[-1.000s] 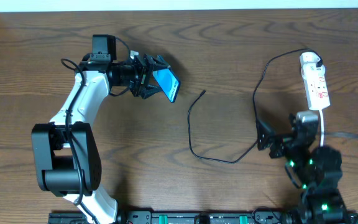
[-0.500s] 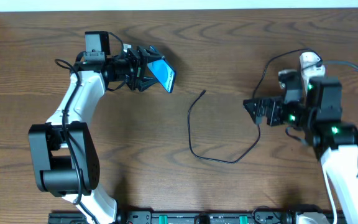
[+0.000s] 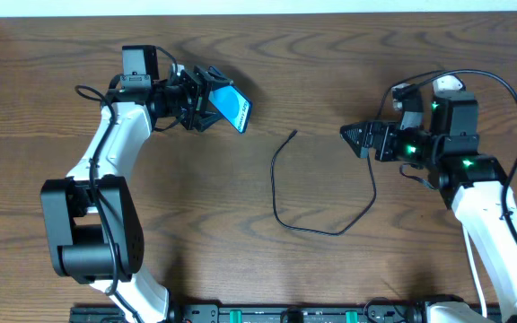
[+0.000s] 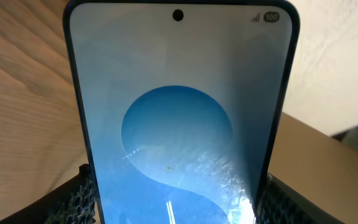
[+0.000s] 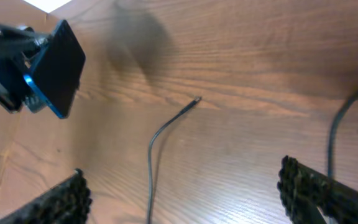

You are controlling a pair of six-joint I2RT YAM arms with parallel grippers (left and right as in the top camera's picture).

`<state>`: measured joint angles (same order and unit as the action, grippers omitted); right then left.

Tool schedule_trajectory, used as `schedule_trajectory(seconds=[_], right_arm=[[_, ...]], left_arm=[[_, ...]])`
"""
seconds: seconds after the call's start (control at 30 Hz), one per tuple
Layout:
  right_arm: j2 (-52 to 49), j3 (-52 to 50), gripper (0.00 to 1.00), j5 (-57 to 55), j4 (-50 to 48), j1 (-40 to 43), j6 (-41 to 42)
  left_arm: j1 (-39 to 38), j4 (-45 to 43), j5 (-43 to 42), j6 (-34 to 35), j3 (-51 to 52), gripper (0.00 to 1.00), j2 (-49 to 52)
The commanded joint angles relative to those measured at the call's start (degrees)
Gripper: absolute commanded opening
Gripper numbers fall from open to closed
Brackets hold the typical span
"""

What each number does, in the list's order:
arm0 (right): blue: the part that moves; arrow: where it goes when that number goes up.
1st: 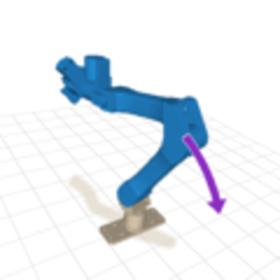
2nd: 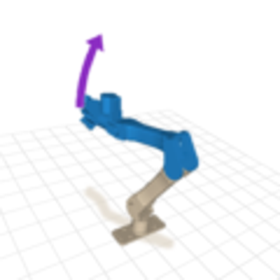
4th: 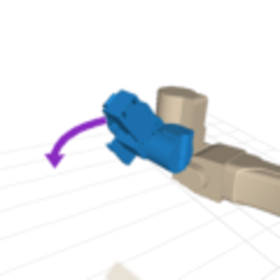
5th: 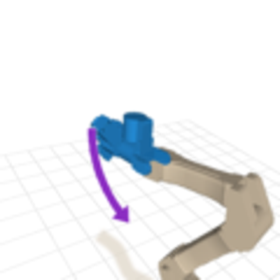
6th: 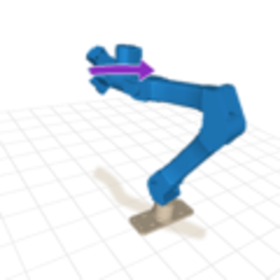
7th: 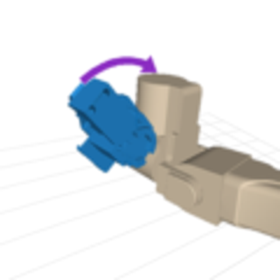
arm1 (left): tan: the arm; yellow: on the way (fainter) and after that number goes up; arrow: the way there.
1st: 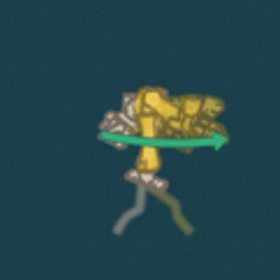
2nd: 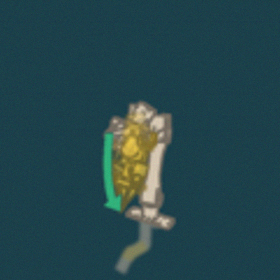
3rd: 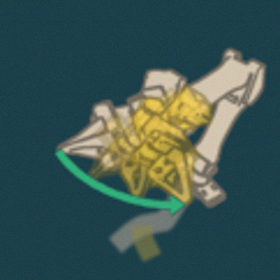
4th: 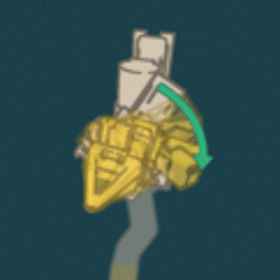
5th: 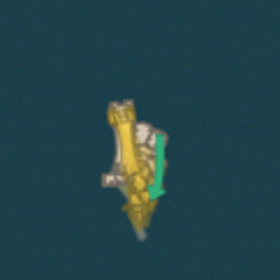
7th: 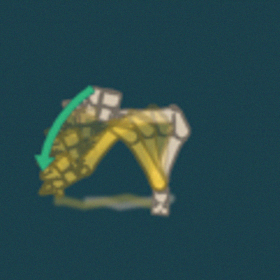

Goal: Plug charger to phone and switch on socket
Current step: 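Raise the right arm and move the right gripper toward the phone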

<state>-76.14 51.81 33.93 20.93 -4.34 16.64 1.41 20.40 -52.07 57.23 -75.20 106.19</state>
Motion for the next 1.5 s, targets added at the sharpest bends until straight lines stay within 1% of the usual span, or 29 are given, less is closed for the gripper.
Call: schedule_trajectory(seconds=[0.0, 0.17, 0.33, 0.47, 0.63, 0.8, 0.83, 0.9, 1.0, 1.13, 1.3, 1.43, 1.47], right_arm=[[-2.49, 0.94, 0.92, -0.48, -1.6, -2.4, 9.7], [-5.4, 0.96, 0.85, -4.48, -4.15, -6.1, 17.2], [-7.04, 0.96, 0.76, -7.02, -5.25, -7.28, 26.34], [-9.01, 1.01, 0.73, -7.45, -6.91, -7.98, 28.94], [-10.34, 1.01, 0.74, -6.8, -7.1, -8.09, 29.18], [-10.36, 1.01, 0.75, -6.58, -8.83, -8.52, 29.14], [-10.36, 1.01, 0.75, -6.6, -9.05, -8.55, 29.14], [-10.36, 1.01, 0.76, -6.6, -9.44, -8.63, 29.14], [-10.36, 1.01, 0.77, -6.6, -10.14, -8.85, 29.14], [-10.36, 1.01, 0.78, -6.58, -11.8, -9.49, 28.33], [-10.36, 1.05, 0.77, -6.62, -13.97, -11.1, 24.3], [-10.36, 2.47, 0.77, -6.93, -13.55, -12.02, 20.22], [-10.36, 4.11, 0.77, -7.5, -12.26, -12.22, 18.27]], left_arm=[[0.28, -0.11, 2.95, 0.48, -0.42, 0.57, -0.96], [0.28, 0.04, 3.98, 0.46, -0.42, 0.57, -0.96], [0.28, 0.09, 5.07, 0.26, -0.42, 0.57, -0.98], [0.28, 0.13, 5.03, 0.26, -0.42, 0.57, -0.96], [0.28, 0.48, 3.87, 0.94, -0.42, 0.56, -0.96], [0.28, 0.48, 1.66, 4.48, -0.42, 0.56, -0.98], [0.28, 0.5, 1.31, 5.16, -0.42, 0.53, -0.98], [0.28, 0.5, 0.13, 6.62, -0.42, 0.51, -0.96], [0.28, 0.46, -2.71, 11.02, -0.42, 0.51, -0.98], [0.28, 0.48, -4.44, 12.52, -0.42, 0.51, -0.98], [0.17, 0.5, -4.44, 13.18, -0.42, 0.51, -0.98], [-0.57, 0.5, -4.0, 13.2, -0.42, 0.51, -0.96], [-1.22, 0.5, -3.39, 13.25, -0.42, 0.51, -0.96]])
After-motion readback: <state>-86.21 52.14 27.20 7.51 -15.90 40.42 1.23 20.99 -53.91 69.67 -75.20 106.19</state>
